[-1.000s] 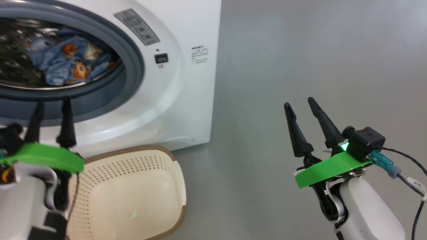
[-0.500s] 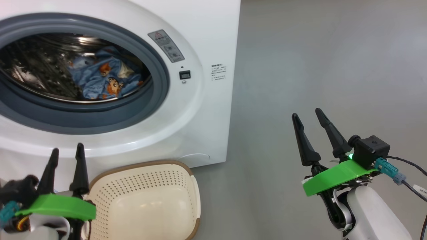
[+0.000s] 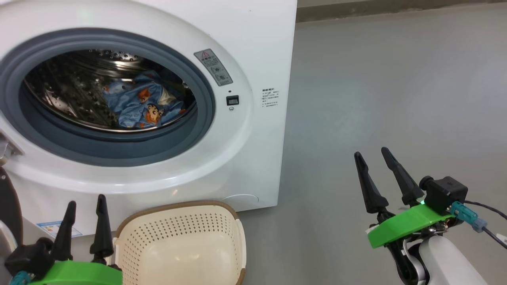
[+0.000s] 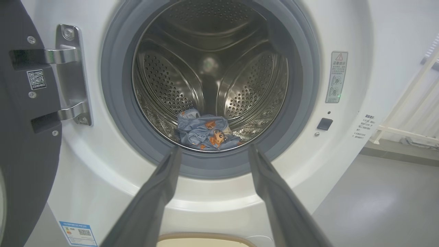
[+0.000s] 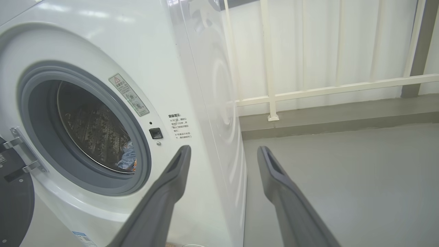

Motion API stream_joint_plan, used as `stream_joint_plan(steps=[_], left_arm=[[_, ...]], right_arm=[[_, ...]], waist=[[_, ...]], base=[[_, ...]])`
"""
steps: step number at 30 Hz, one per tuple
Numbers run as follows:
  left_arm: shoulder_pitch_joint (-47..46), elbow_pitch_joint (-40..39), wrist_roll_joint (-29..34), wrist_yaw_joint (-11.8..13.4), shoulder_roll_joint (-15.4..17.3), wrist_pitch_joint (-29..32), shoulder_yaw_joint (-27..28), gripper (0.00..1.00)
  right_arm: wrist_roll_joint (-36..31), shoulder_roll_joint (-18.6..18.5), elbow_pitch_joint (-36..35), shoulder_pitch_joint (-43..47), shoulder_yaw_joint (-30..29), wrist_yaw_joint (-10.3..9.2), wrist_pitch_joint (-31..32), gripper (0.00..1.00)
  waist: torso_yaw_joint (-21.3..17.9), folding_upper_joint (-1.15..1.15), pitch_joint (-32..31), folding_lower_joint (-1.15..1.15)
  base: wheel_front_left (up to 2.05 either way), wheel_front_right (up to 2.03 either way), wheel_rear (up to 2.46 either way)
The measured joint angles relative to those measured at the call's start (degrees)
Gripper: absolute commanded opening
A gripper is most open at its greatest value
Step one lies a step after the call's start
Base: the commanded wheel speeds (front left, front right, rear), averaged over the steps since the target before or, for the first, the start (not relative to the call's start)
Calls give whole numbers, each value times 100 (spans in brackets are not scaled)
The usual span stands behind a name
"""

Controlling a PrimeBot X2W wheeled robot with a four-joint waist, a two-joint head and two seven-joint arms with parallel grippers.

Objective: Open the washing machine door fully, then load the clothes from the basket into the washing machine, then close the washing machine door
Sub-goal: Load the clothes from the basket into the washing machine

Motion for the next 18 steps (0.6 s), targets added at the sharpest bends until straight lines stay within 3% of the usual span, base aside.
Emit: stream_joint_plan(steps=[18], left_arm=[[115,-90,-2,26,-89,0,49,100]], right_arm=[[41,-53,31,49,19,0,0,100]], waist=[[25,0,-87,0]], base=[[0,0,0]])
